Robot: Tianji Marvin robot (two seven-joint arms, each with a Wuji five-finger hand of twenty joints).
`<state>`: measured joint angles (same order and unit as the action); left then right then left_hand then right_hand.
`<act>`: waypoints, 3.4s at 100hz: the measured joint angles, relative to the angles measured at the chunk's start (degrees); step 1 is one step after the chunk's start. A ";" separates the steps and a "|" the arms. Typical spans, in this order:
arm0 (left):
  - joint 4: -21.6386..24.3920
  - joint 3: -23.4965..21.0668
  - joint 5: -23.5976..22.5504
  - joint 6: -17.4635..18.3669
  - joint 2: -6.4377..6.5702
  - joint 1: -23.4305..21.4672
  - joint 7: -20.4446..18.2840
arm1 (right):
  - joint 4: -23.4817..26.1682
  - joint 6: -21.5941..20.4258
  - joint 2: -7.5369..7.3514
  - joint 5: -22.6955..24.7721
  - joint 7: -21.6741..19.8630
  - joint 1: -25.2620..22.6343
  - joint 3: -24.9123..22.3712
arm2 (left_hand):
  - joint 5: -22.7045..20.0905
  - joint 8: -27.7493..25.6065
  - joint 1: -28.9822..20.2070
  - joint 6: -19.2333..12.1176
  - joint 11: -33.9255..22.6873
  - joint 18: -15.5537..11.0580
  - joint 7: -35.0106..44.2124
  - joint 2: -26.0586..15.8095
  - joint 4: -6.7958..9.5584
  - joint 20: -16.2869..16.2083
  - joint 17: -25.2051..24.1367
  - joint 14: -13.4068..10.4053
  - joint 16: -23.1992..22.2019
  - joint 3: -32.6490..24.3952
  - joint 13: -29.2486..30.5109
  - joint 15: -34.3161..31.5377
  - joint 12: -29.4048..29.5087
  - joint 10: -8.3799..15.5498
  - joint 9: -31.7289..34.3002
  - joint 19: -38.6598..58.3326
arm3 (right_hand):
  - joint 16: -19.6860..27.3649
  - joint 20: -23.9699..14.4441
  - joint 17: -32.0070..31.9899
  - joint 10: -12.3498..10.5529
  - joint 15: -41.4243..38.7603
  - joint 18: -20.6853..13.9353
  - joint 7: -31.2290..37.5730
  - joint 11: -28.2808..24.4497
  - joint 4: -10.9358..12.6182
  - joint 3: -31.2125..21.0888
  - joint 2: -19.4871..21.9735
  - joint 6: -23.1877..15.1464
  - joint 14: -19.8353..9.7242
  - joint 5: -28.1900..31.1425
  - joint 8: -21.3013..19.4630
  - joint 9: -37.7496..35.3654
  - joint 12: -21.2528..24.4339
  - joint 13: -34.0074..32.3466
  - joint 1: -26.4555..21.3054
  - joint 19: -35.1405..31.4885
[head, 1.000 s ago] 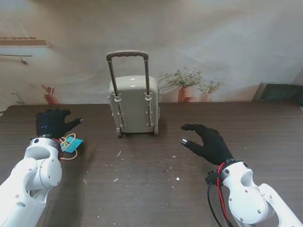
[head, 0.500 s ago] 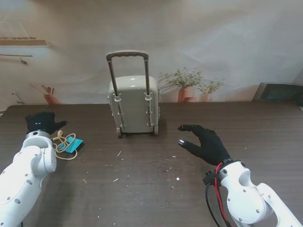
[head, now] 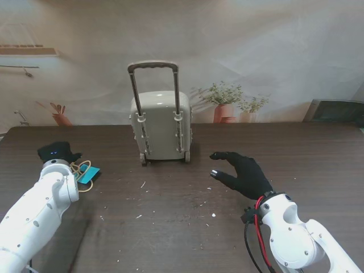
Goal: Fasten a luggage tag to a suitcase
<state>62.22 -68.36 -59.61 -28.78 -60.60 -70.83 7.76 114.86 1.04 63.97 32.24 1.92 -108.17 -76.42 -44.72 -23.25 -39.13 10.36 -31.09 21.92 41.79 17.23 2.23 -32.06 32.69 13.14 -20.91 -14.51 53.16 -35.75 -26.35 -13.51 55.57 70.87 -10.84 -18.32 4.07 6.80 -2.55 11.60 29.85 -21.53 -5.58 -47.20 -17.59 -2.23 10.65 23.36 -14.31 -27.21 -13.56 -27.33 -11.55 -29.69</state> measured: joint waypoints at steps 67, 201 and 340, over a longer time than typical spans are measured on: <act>-13.62 7.28 12.11 -1.50 -2.41 7.20 7.13 | -0.02 1.14 -0.20 0.62 -0.67 0.55 1.29 | 0.01 -1.46 1.20 -0.12 -1.66 0.00 2.85 3.37 -1.63 2.21 4.71 -1.95 10.90 -9.09 13.98 18.83 -0.79 0.87 2.04 2.64 | 0.00 0.00 0.01 0.00 0.00 0.01 0.00 0.00 0.00 0.00 0.00 0.00 0.00 0.00 0.00 0.00 0.00 0.00 0.00 -0.48; 15.29 -15.52 22.45 11.10 -6.04 -10.97 10.20 | 1.38 -1.14 -0.15 -0.72 0.05 -0.15 1.86 | 0.67 -10.37 -14.03 0.24 -14.00 -0.18 16.45 10.58 -11.04 0.33 6.54 4.85 -6.18 -24.39 4.00 -26.26 -15.36 1.12 8.68 12.67 | 0.00 0.14 0.55 0.14 -0.50 0.55 -0.04 0.03 0.00 -0.01 0.00 0.69 0.07 1.49 0.00 -1.75 0.00 -1.30 0.00 -0.70; 59.33 -10.07 25.06 24.41 -7.23 -21.16 14.36 | 2.44 -4.48 -0.28 -2.53 -0.94 0.20 2.37 | 0.48 -6.65 -15.47 0.48 -13.38 3.99 16.59 10.51 -10.70 -2.00 5.79 8.60 -6.18 -21.42 3.97 -25.41 -15.36 -2.27 8.68 14.08 | -5.04 -2.22 10.88 1.56 -11.20 7.81 0.13 -5.57 0.00 -2.12 -3.06 0.90 4.22 5.71 0.00 -13.94 -1.98 -16.75 0.00 -16.21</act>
<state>121.55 -78.43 -34.55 -4.37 -67.83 -91.99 22.12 117.30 -3.43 63.69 29.71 0.98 -107.97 -74.05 -44.24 -29.90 -54.60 10.84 -44.47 25.91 58.38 27.74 -8.47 -34.06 38.47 21.73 -27.09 -35.92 57.13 -61.16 -41.71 -15.79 64.25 84.95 -15.89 -20.53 14.95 8.36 -13.76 19.41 29.98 -27.10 -5.58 -49.32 -20.65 -1.33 14.87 29.07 -14.31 -41.15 -15.54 -44.07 -11.55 -45.90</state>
